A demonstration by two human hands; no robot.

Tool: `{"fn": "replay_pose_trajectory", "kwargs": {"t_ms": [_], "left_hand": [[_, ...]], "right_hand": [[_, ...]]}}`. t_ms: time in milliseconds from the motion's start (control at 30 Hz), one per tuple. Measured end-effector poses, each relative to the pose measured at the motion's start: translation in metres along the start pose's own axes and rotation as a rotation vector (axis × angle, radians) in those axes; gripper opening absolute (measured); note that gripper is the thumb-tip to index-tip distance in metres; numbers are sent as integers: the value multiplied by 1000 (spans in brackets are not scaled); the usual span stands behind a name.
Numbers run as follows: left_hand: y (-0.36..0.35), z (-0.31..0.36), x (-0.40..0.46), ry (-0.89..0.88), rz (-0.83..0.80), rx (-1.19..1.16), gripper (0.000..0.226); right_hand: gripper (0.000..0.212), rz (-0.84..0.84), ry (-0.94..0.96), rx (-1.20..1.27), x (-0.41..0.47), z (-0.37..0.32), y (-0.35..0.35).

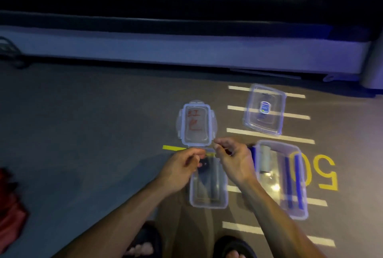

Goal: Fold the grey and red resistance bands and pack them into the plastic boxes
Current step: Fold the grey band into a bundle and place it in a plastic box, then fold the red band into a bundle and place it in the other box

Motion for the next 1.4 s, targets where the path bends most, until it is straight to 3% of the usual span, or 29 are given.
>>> {"fn": "replay_pose_trajectory", "kwargs": {"t_ms": [300, 367, 567, 633, 733, 800, 867, 933, 1067, 1167, 1267, 1400], "left_hand": [[137, -50, -93, 96, 394, 125, 29], [171, -70, -125, 149, 475, 190, 21], [254, -120, -227, 390, 695, 402, 22], [284, -122, -254, 393, 773, 552, 26], [322, -138, -286, 537, 785, 797, 34], [340, -160, -309, 758, 753, 843, 40], [347, -185, -320, 830, 668, 782, 47], [347, -200, -320, 763, 657, 687, 48], [351, -199, -323, 791, 683, 707, 32], [352, -170, -312, 613, 717, 728, 12], [328, -135, -290, 414, 818, 603, 16], [293, -59, -246, 112, 715, 461, 24]], "right_hand": [[12, -304, 136, -147, -42, -36, -175], [11, -403, 158, -200, -58, -40, -222], [13, -601, 227, -351, -109, -53, -313], [15, -647, 239, -388, -117, -57, -334], [18, -709, 250, -436, -126, -61, -358], [18, -723, 263, -452, -129, -62, -366], [19, -726, 258, -475, -128, -60, -368], [19, -726, 239, -498, -125, -54, -365], [14, -699, 184, -506, -114, -40, -347], [14, -674, 166, -520, -110, -33, -330], [14, -649, 145, -484, -113, -36, -307], [16, -613, 117, -437, -122, -44, -261]]}}
Point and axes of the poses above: each hand's wrist, its own x-axis towards the middle knuckle, its own y-axis out of the back of the hand, z = x × y, the point moved 9 cm from there along x, towards the middle knuckle, and after that the axes turned 12 degrees about -y, right-handed, at the moved point
